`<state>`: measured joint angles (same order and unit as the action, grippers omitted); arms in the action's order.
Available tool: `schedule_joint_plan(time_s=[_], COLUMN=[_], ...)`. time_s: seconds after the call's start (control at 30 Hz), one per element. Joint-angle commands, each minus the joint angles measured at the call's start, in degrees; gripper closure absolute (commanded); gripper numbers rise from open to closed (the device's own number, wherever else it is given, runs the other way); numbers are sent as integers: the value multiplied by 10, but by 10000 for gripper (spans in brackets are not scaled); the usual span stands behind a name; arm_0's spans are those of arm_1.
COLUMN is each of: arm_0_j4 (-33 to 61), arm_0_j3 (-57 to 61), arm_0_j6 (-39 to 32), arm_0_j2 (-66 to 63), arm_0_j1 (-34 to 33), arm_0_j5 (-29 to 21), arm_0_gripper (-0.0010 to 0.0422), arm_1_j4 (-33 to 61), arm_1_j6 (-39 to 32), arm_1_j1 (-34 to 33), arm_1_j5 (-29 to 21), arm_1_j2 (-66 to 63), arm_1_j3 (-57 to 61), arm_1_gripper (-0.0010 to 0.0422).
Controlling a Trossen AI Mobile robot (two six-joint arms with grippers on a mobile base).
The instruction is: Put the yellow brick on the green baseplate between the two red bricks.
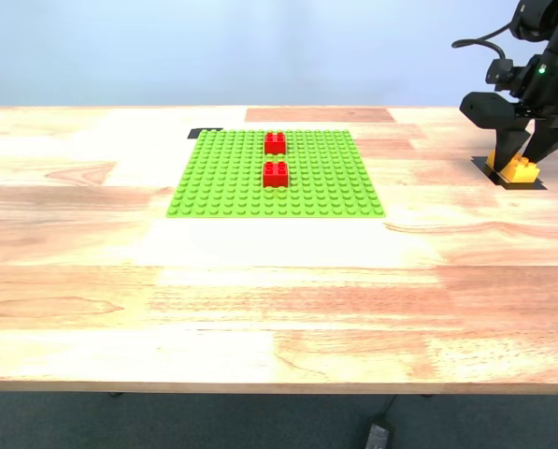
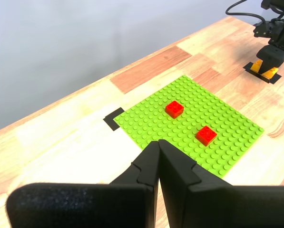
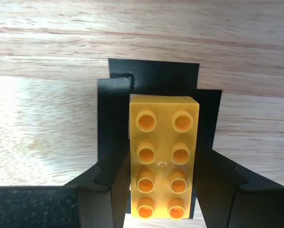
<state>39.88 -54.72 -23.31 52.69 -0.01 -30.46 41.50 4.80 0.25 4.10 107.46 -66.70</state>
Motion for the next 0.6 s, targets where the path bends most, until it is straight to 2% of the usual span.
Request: schedule_joint_plan(time_s=[0.03,0.13,0.27,0.4,0.6], arm_0_j4=[1,0,-3,-3,1], arm_0_j3=[0,-1,0,0,0], arm_0_j6=[0,0,0,0,10], arm_0_j2=[0,0,0,0,0], arm_0_j1=[0,0,0,0,0], arm_0_j5=[0,0,0,0,0], arm_0_gripper=[413,413,413,412,413], arm_1_j4=[-1,8,38,49,88], arm_1_j6=[12,31,124,197,371], arm_1_j1=[1,6,34,109,248], arm_1_j5=[5,11,50,97,69], arm_1_j2=[-21,-55,-94,-108,-64], arm_1_j3=[-4,-21,-64,-118,-220], arm_1_gripper=[415,399,392,393,393])
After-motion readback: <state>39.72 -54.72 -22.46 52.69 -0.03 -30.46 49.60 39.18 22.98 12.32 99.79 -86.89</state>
